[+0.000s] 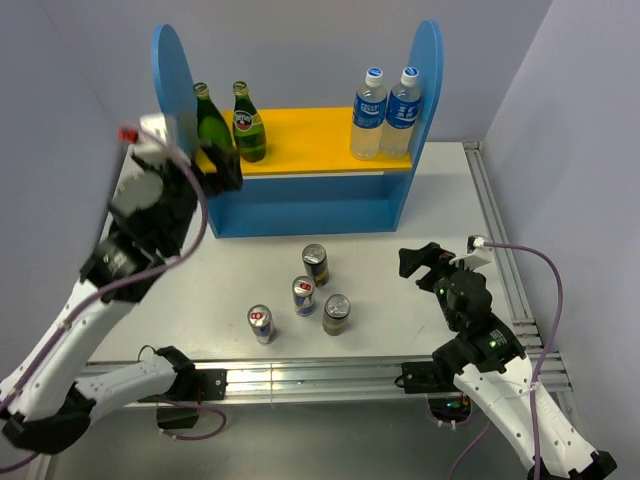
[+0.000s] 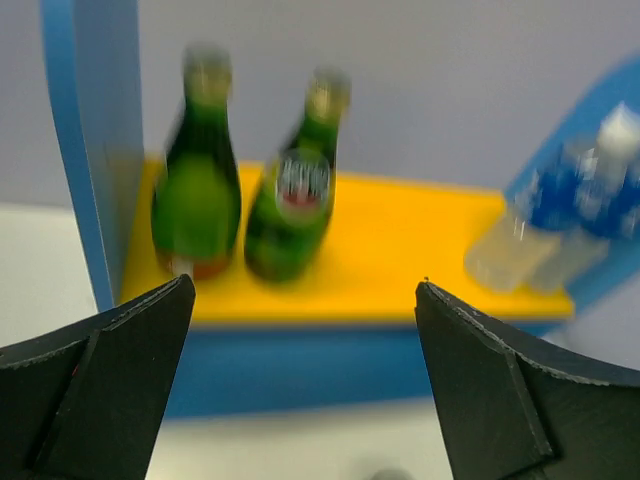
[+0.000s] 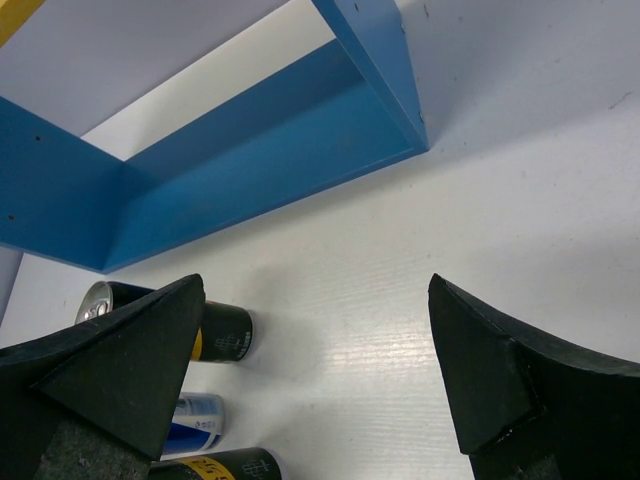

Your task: Place and organize the beverage onto the shelf

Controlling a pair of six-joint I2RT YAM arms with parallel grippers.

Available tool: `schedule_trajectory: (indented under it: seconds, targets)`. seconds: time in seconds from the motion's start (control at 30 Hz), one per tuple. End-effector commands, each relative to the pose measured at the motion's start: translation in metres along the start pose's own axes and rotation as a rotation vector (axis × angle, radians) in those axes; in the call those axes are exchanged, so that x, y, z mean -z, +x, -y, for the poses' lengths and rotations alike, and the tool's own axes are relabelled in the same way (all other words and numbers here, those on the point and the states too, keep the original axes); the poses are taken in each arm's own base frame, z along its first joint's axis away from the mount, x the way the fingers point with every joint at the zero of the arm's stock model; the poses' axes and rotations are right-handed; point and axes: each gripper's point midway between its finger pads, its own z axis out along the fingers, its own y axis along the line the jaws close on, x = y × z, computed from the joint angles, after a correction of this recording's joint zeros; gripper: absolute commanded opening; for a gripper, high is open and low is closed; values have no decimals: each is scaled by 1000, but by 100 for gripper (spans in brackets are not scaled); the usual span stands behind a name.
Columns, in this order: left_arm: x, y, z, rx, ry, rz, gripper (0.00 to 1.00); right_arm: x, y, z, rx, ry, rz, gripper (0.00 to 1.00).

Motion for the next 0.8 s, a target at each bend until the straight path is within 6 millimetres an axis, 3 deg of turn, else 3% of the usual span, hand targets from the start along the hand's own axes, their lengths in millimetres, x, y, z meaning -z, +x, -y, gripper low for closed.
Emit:
schedule_trajectory:
  seconds: [0.0, 0.03, 0.1, 0.2, 0.37, 0.43, 0.5, 0.63, 0.7, 0.73, 0.77]
  targets:
    - [32, 77, -17, 34, -38, -139, 99, -2, -6, -4, -6, -11, 30, 100]
    - [48, 109, -31, 26, -55, -193, 99, -2, -6, -4, -5, -11, 30, 100]
    - [67, 137, -36, 118, -63, -224, 99, -2, -6, -4, -4, -11, 29, 100]
    - [98, 201, -52, 180, -64, -322, 99, -3, -5, -3, -6, -4, 25, 100]
    - [133, 260, -58, 270, -60, -437, 99, -3, -3, -3, -6, -7, 19, 100]
    - [142, 279, -63, 280, -75, -458, 99, -3, -3, -3, -6, -7, 19, 100]
    - [154, 294, -53, 312, -35, -495, 99, -3, -3, -4, -6, -13, 20, 100]
    - [168, 310, -44, 305, -55, -521, 99, -2, -3, -4, -7, -14, 21, 100]
    - [176, 309, -30, 320, -47, -516, 99, -2, -3, -5, -4, -18, 16, 100]
    - [183, 322, -38, 221, -86, -536, 99, -2, -3, -4, -4, -15, 16, 100]
    - [197, 325, -27, 283, -82, -554, 99, -2, -3, -5, -5, -17, 17, 100]
